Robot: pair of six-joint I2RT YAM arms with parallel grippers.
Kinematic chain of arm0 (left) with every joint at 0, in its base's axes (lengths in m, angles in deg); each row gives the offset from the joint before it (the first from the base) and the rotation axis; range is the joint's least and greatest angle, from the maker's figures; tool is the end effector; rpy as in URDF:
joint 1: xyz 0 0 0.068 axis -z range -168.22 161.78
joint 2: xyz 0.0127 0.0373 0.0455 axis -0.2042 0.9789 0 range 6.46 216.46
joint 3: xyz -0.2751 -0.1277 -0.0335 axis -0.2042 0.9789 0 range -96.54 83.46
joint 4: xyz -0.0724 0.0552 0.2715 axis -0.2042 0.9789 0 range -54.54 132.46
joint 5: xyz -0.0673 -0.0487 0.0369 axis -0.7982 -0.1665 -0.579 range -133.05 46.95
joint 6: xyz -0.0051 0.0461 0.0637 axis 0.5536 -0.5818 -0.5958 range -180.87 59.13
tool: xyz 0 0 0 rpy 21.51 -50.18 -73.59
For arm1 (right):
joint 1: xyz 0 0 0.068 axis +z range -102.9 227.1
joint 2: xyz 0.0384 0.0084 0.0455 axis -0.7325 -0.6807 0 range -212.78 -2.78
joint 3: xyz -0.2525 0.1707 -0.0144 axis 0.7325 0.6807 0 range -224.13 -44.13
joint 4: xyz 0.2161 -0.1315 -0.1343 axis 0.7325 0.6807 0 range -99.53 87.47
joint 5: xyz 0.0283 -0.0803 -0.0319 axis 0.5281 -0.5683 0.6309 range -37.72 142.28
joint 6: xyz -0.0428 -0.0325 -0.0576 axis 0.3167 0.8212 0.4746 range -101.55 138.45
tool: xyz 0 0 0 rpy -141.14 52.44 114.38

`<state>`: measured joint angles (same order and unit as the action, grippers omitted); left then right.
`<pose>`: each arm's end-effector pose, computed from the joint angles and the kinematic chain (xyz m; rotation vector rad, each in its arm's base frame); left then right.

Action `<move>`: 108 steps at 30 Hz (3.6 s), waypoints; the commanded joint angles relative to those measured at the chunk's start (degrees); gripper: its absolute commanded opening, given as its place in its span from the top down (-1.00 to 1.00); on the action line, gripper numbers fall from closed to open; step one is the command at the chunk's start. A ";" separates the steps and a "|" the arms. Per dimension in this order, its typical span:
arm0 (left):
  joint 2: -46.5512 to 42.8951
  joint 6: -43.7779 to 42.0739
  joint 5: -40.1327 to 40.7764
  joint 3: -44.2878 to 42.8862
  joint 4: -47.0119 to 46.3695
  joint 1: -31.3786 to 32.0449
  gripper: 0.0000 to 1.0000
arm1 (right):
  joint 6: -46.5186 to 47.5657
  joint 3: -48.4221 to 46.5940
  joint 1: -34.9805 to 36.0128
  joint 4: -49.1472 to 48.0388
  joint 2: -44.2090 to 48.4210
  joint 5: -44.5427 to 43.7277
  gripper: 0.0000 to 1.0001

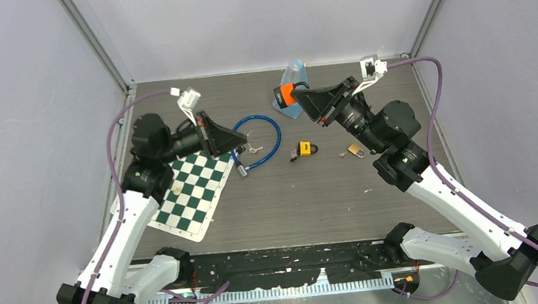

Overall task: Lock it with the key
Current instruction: Place the key at the center of the board, then reset both arms

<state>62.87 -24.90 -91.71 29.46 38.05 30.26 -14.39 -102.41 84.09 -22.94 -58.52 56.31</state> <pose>0.2186 -0.1266 0.3992 0.4358 1.7797 -1.3903 0.2026 0.1585 0.4700 -0.1136 1.3682 1.0803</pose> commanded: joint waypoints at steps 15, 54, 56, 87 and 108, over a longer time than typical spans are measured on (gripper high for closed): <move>12.80 14.91 35.86 34.92 -39.11 17.58 1.00 | 6.65 21.08 0.64 14.28 -5.17 11.09 0.89; -8.17 13.30 67.87 25.22 12.30 20.14 -0.99 | 10.31 16.38 2.53 16.98 -21.89 -0.23 -0.93; -13.57 14.66 71.63 24.44 16.98 20.21 -0.99 | 10.86 16.04 1.35 19.22 -18.94 -2.90 -0.94; -54.07 -3.61 80.30 -5.53 62.70 20.14 -0.99 | 10.07 -16.44 -1.62 69.78 37.80 -59.00 -0.91; -54.49 -1.99 80.31 -5.98 64.01 20.13 -0.99 | 9.49 -16.16 -1.68 70.23 40.49 -58.62 -0.91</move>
<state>8.49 -26.87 -12.18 24.94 101.48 50.35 -4.60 -118.54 82.50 47.46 -19.11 -1.23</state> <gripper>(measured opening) 0.994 0.956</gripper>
